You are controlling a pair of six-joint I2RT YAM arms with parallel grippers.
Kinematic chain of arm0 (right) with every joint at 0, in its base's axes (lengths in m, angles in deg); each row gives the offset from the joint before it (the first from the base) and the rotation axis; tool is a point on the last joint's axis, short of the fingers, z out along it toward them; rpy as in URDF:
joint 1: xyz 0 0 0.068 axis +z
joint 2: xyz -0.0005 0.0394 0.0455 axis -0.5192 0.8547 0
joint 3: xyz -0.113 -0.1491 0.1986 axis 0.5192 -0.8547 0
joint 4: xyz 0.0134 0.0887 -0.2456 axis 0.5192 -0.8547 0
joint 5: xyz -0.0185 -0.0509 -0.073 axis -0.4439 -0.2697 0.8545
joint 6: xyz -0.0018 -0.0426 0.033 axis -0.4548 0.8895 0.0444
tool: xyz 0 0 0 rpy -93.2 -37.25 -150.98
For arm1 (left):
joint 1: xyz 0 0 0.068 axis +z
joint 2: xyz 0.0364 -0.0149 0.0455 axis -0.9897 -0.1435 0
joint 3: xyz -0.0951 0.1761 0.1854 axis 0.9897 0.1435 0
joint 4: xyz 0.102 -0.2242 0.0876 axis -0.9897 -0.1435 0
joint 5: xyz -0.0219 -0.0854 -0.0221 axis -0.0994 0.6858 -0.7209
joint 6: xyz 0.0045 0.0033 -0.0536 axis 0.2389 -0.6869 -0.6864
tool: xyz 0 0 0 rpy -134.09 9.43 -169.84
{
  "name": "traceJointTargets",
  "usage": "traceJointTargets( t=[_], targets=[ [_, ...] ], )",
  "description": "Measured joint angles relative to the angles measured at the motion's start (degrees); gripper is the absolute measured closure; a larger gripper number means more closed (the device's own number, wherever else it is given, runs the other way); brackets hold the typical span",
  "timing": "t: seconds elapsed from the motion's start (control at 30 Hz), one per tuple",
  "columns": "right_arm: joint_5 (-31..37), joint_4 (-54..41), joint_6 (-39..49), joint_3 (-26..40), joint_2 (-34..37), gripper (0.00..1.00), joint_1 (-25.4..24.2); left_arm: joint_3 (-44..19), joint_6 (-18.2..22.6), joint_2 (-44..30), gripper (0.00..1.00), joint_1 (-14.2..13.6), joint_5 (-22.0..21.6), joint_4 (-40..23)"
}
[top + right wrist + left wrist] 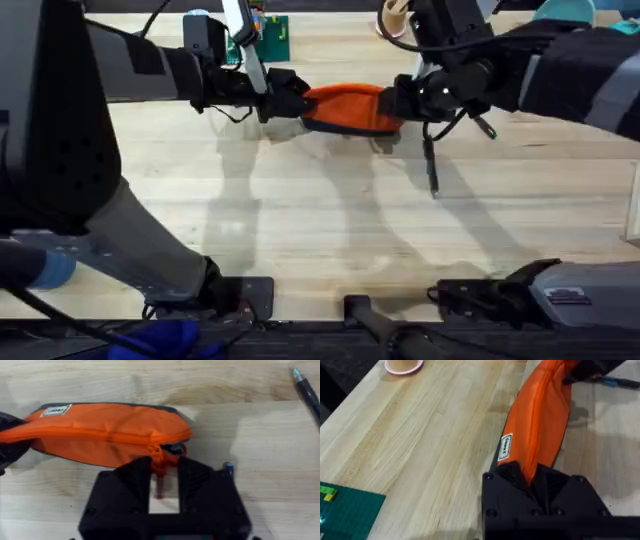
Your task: Unzip the bag, pick up the pens from the table one at a time and place them inside, then zip the bag closed.
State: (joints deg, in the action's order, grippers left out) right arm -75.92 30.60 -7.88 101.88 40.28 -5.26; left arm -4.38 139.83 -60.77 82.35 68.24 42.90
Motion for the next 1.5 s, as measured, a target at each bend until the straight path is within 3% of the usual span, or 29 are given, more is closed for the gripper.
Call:
traceJointTargets(
  t=[0.2, 0.27, 1.5],
  targets=[
    [0.5, -0.2, 0.0, 0.0, 0.0, 0.927, 0.0, 0.0, 0.0, 0.0, 0.958, 0.0, 0.0, 0.0],
    [0.5, -0.2, 0.0, 0.0, 0.0, 0.961, 0.0, 0.0, 0.0, 0.0, 0.958, 0.0, 0.0, 0.0],
    [0.7, -0.5, 2.0, 0.0, -2.7, 0.969, 0.0, 0.0, 0.0, 0.0, 0.958, 0.1, -0.2, 0.0]
  ],
)
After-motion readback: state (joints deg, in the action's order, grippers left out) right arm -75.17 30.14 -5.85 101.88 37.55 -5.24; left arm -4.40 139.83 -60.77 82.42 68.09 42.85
